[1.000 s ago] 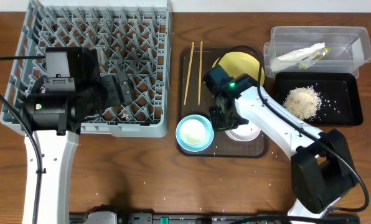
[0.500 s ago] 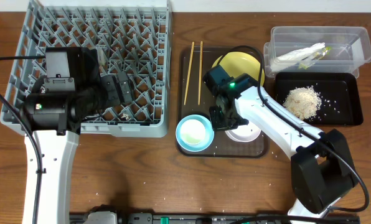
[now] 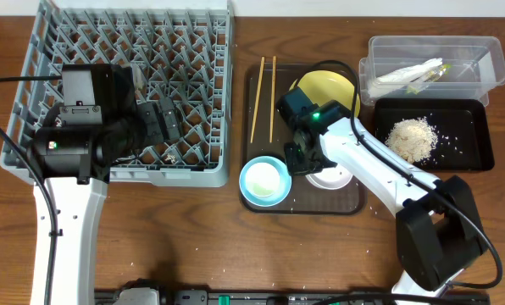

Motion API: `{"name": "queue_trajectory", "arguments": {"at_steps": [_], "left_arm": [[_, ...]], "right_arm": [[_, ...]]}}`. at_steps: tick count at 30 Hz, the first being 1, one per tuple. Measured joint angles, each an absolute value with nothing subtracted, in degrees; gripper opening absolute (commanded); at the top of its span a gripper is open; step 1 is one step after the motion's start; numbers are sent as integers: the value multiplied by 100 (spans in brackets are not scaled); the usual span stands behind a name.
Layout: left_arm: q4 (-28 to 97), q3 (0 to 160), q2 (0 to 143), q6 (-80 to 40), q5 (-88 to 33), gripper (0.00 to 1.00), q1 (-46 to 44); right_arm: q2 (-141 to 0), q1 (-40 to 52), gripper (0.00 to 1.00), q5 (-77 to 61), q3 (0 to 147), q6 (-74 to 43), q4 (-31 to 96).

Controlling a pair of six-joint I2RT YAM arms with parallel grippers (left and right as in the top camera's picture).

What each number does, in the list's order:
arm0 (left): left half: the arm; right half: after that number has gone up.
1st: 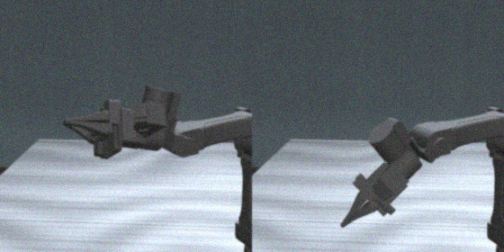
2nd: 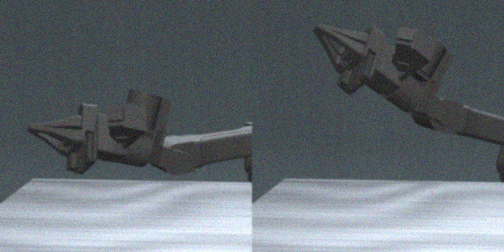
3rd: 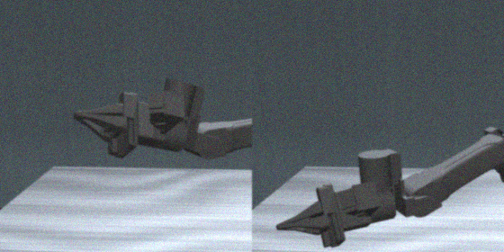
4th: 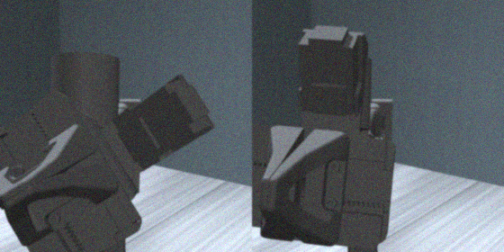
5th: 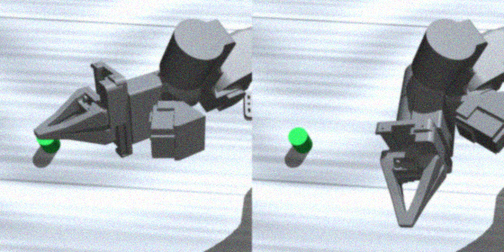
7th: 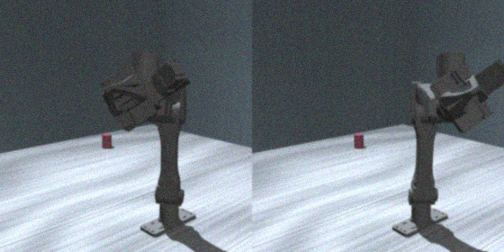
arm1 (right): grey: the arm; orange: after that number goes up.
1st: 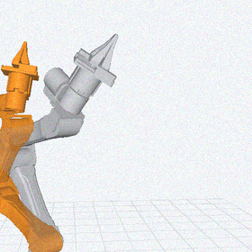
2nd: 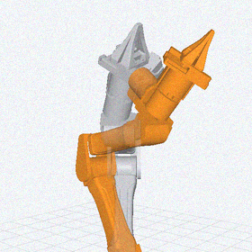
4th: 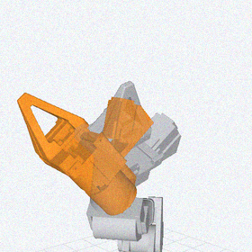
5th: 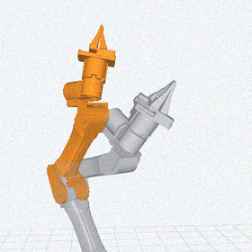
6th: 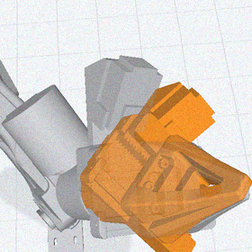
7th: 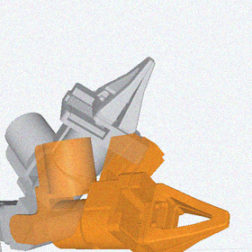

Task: Sort waste into correct bins and load items into the dishwasher
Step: 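Return the empty pink bowl to the brown tray with the right gripper, then grasp the pale cup from the blue bowl and lift it with the right gripper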

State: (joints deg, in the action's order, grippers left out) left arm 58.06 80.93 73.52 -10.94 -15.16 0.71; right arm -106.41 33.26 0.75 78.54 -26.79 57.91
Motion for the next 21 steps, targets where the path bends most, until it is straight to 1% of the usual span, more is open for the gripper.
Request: {"name": "queue_trajectory", "arguments": {"at_steps": [9, 11, 17, 19, 21], "left_arm": [[5806, 8093, 7352, -1094, -1516, 98, 71], [5806, 8093, 7352, -1094, -1516, 98, 71], [5800, 8093, 7352, -1096, -1608, 98, 71], [5795, 8093, 7352, -1096, -1645, 98, 71], [5811, 8093, 7352, -1096, -1662, 98, 71]], "right_arm": [[-11067, 3326, 1, 231, 7616, -2676, 5559], [-11104, 3341, 6, 266, 7616, -2681, 5564], [-11238, 3341, 13, 16, 7616, -2657, 5610], [-11249, 3336, 16, -60, 7658, -2652, 5780], [-11249, 3315, 21, -113, 7815, -2655, 6012]]}}
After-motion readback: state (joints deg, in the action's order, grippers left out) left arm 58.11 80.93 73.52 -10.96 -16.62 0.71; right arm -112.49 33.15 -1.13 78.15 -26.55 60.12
